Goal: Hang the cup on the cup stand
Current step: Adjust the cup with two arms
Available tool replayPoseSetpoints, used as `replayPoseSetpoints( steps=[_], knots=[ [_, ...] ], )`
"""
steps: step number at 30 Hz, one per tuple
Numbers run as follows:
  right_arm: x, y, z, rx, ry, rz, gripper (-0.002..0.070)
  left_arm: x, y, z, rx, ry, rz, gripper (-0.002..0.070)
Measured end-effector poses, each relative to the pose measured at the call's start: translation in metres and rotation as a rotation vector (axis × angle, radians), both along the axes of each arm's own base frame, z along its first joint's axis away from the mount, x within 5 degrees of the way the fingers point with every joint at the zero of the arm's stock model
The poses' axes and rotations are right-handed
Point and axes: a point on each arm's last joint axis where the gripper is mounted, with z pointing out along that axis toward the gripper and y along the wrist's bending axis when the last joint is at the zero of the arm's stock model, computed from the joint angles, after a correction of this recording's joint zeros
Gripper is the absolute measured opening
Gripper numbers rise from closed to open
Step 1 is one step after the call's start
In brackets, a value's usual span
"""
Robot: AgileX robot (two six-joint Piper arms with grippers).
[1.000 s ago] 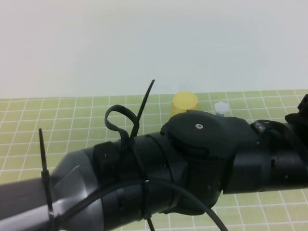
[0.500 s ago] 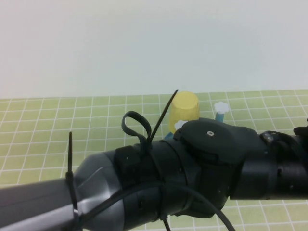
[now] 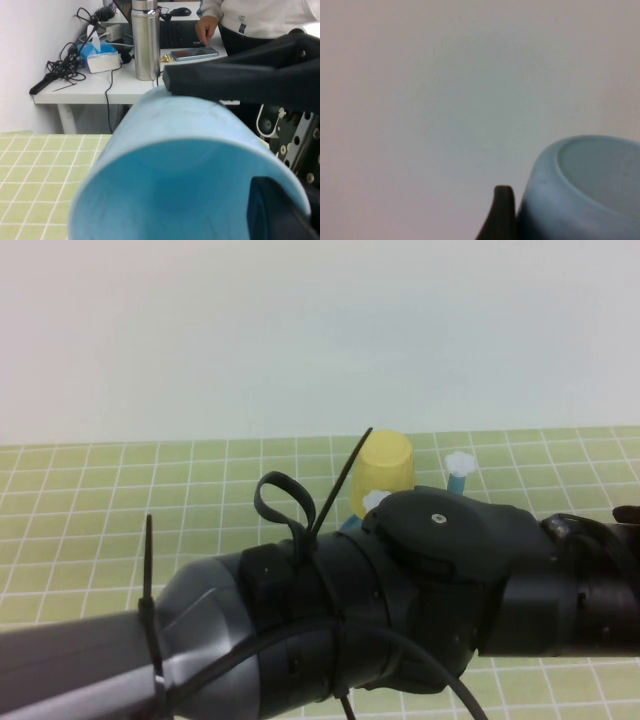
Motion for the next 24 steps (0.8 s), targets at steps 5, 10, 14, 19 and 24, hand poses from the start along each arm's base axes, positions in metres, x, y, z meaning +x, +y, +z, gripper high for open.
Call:
replayPoseSetpoints(
  steps=[5, 10, 14, 19, 24],
  knots=[
    [0.000, 0.001, 0.002, 0.002, -0.018, 0.008, 0.0611, 0.000, 0.006, 0.006, 0.018, -0.062, 0.020, 0.0297],
    [-0.001, 0.001, 0.002, 0.004, -0.025, 0.010, 0.0611, 0.000, 0.016, 0.020, 0.007, -0.092, 0.069, 0.0419],
    [-0.001, 0.001, 0.002, -0.029, -0.032, 0.004, 0.0611, -0.004, 0.027, 0.033, 0.007, -0.158, 0.076, 0.0418],
    [-0.001, 0.000, 0.003, -0.046, -0.041, -0.008, 0.0611, -0.010, 0.039, 0.042, 0.039, -0.215, 0.068, 0.0417],
    [-0.001, -0.002, 0.005, -0.059, -0.071, -0.039, 0.0611, -0.011, 0.047, 0.041, 0.130, -0.234, 0.072, 0.0395]
  ],
)
